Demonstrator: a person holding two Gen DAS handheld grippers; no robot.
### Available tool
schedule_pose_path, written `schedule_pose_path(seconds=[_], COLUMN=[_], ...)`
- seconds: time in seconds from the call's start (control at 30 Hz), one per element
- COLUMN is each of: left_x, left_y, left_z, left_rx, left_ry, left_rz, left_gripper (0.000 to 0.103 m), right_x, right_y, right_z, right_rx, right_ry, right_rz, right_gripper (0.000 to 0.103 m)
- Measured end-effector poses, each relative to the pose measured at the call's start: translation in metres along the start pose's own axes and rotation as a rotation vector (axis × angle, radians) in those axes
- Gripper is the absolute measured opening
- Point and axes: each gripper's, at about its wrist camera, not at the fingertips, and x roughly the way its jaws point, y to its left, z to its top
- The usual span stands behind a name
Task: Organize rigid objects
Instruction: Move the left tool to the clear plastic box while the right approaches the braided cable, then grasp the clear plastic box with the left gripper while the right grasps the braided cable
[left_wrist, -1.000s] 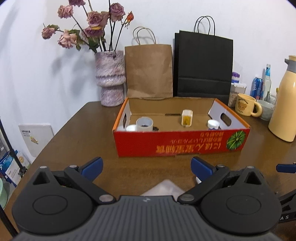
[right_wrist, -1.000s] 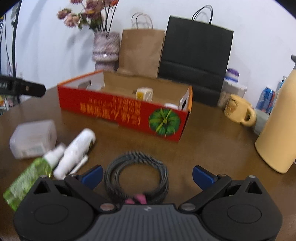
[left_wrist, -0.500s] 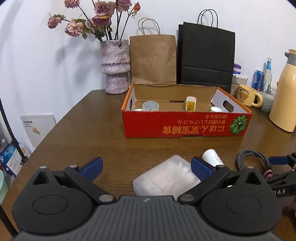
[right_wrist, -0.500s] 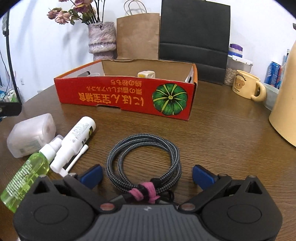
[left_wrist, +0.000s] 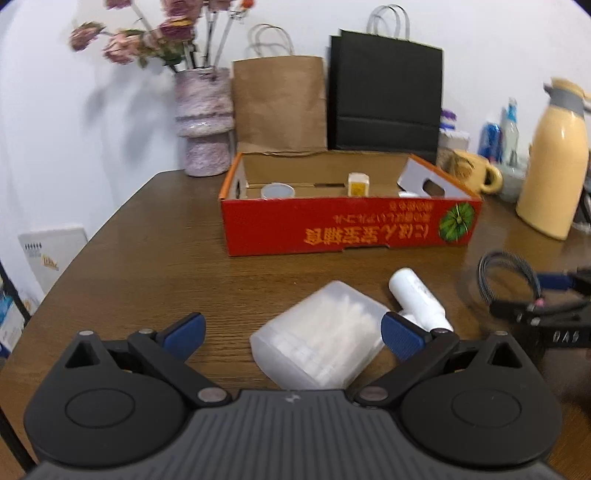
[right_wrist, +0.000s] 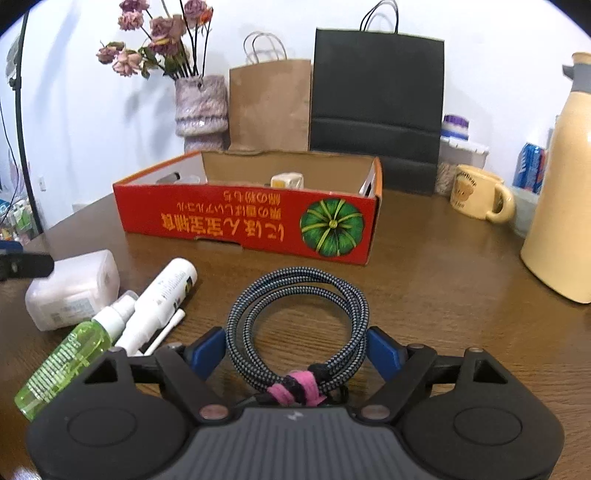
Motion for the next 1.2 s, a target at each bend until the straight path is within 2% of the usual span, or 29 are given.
schedule_pose_path(seconds=[0.33,0.5,0.77,0.93,1.07,1.13,1.17,1.2], left_x=[0.028,0.043,0.063,0.066,0.066,0.065,0.064,0.064], left_y=[-0.010,-0.006,0.015,0.016,0.012,0.010,0.009,0.008], left_z=[0.000,0.001,0.003,0.004,0.002,0.001,0.001,0.000], left_rx=[0.084,0.053,-0.087,-0.090,-0.075,-0.072,-0.067,-0.061], left_ry=[0.046,0.071,0.113,0.097,0.085,0.079,0.077,0.072], left_rz=[-0.020,-0.018,-0.035,-0.016,-0.019,-0.021,-0.013,0.000], left_gripper=[0.103,0.103,0.103,0.102,0.094,0.077,0.074,0.066], right_x=[-0.013,-0.015,-0.016,-0.016,-0.016,-0.017,-0.017,-0.017], right_y=[-0.002,-0.003,-0.002,-0.001,-0.001,0.000,0.000,0.001], right_z=[-0.003,-0.004,-0.005,-0.005,-0.004,-0.004,-0.004,-0.004], right_rx=[0.029,0.037,0.029,0.029,0.027,0.026,0.026,0.025], right_ry=[-0.052,-0.058,-0.060,-0.061,-0.060,-0.061,-0.062,-0.064], right_rz=[-0.037,-0.041,-0.036,-0.037,-0.036,-0.037,-0.038,-0.038], right_gripper=[0.082,0.082,0.082,0.082,0.082,0.082,0.082,0.082])
